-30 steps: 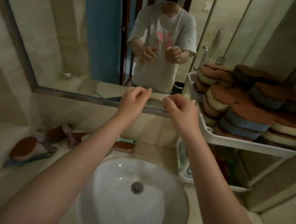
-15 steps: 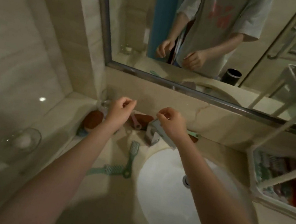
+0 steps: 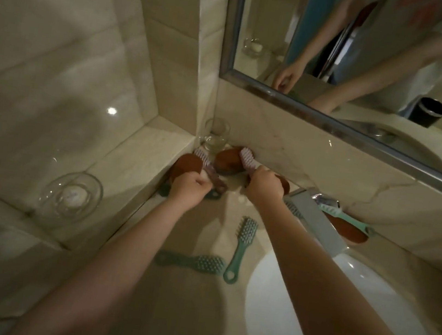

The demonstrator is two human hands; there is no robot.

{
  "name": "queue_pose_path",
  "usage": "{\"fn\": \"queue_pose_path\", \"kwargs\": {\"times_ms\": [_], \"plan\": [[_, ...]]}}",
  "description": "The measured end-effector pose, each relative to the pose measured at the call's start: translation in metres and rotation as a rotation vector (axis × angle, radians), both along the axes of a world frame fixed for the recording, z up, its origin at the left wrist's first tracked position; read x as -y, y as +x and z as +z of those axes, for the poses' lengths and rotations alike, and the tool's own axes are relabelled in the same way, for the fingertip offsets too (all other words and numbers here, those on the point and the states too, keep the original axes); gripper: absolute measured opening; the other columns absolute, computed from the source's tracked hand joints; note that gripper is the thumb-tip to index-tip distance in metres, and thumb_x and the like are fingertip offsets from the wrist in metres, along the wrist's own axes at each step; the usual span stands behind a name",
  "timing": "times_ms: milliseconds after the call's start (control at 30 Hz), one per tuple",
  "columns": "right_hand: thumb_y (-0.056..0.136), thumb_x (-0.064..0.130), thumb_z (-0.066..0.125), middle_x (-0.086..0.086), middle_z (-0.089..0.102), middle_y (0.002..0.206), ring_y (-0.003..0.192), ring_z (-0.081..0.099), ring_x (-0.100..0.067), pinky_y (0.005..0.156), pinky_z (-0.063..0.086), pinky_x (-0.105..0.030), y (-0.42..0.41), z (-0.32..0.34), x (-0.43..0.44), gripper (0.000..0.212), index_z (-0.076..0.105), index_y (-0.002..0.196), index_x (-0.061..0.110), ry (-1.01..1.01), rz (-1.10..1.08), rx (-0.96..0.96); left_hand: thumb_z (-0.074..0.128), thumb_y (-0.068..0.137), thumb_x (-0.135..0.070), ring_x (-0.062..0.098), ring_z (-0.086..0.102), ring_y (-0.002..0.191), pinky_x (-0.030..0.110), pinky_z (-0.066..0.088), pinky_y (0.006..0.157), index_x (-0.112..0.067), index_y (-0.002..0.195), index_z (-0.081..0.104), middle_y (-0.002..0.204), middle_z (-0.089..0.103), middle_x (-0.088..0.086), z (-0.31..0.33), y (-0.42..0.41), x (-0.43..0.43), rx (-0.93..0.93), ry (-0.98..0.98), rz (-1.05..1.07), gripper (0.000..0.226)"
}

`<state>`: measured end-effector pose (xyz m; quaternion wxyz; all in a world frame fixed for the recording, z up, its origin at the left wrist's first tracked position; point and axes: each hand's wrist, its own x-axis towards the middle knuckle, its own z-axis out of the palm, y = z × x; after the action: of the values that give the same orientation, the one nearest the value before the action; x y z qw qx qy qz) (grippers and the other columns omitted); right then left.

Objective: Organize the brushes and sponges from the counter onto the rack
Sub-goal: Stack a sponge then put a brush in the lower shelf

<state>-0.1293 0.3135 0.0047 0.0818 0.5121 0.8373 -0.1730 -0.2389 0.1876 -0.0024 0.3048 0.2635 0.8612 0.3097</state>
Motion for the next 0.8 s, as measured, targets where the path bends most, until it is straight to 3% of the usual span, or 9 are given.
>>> {"fn": "queue_pose_path", "kwargs": {"times_ms": [133,300,433,500,567,700,800], "plan": [[0.093,0.022,0.056,-0.017,0.05,0.129,0.113,0.056,-0.032,0.072,0.046,-0.036,-0.007,-0.017,-0.011,0.044,0.04,0.13,0.005,0.028,-0.065,0.05,0.06,0.086,-0.032,0.023,0.061,0.093,0.027,0.045,0.074,-0.01,0.1,0.067,0.099,0.068,0.007,-0.02,-0.003,0.002,-0.039,-0.054,-0.038,0.027],[0.093,0.024,0.053,-0.017,0.058,0.118,0.106,0.059,-0.033,0.065,0.044,-0.035,-0.01,-0.02,-0.02,0.038,0.044,0.124,0.004,-0.04,-0.147,-0.002,0.063,0.086,-0.028,0.021,0.06,0.096,0.025,0.04,0.075,-0.009,0.102,0.065,0.105,0.066,0.008,-0.031,-0.005,0.012,-0.04,-0.057,-0.099,0.024],[0.094,0.023,0.049,-0.012,0.058,0.09,0.089,0.062,-0.029,0.06,0.041,-0.03,-0.009,-0.011,-0.019,0.023,0.059,0.106,0.005,-0.081,-0.105,0.006,0.065,0.085,-0.024,0.014,0.056,0.09,0.024,0.041,0.076,-0.012,0.105,0.064,0.106,0.065,0.005,-0.032,0.0,0.023,0.021,-0.039,-0.161,0.024],[0.094,0.022,0.048,-0.007,0.053,0.076,0.068,0.055,-0.023,0.051,0.036,-0.024,-0.007,-0.006,-0.011,0.017,0.057,0.096,0.008,-0.075,-0.085,-0.011,0.068,0.082,-0.022,0.013,0.057,0.093,0.023,0.041,0.077,-0.013,0.105,0.064,0.106,0.064,0.003,-0.031,0.005,0.031,0.056,-0.046,-0.199,0.025],[0.093,0.022,0.048,-0.003,0.047,0.069,0.059,0.047,-0.018,0.048,0.034,-0.024,-0.002,-0.002,0.002,0.015,0.056,0.094,0.009,-0.072,-0.063,-0.057,0.073,0.078,-0.023,0.013,0.058,0.095,0.023,0.043,0.077,-0.013,0.107,0.062,0.106,0.063,0.001,-0.028,0.013,0.042,0.091,-0.068,-0.249,0.033],[0.087,0.023,0.062,-0.002,0.053,0.079,0.076,0.057,-0.022,0.062,0.041,-0.029,0.02,0.007,0.034,0.016,0.051,0.092,0.012,-0.167,-0.049,-0.267,0.081,0.068,-0.024,0.014,0.055,0.096,0.023,0.044,0.075,-0.014,0.114,0.059,0.107,0.057,-0.001,-0.028,0.029,0.068,0.114,-0.134,-0.352,0.052],[0.084,0.025,0.07,-0.002,0.056,0.085,0.08,0.054,-0.019,0.066,0.041,-0.029,0.04,0.012,0.054,0.024,0.054,0.095,0.011,-0.196,-0.059,-0.338,0.083,0.065,-0.027,0.017,0.053,0.108,0.03,0.047,0.092,-0.016,0.119,0.057,0.118,0.049,0.001,-0.038,0.036,0.087,0.013,-0.192,-0.457,0.06]]}}
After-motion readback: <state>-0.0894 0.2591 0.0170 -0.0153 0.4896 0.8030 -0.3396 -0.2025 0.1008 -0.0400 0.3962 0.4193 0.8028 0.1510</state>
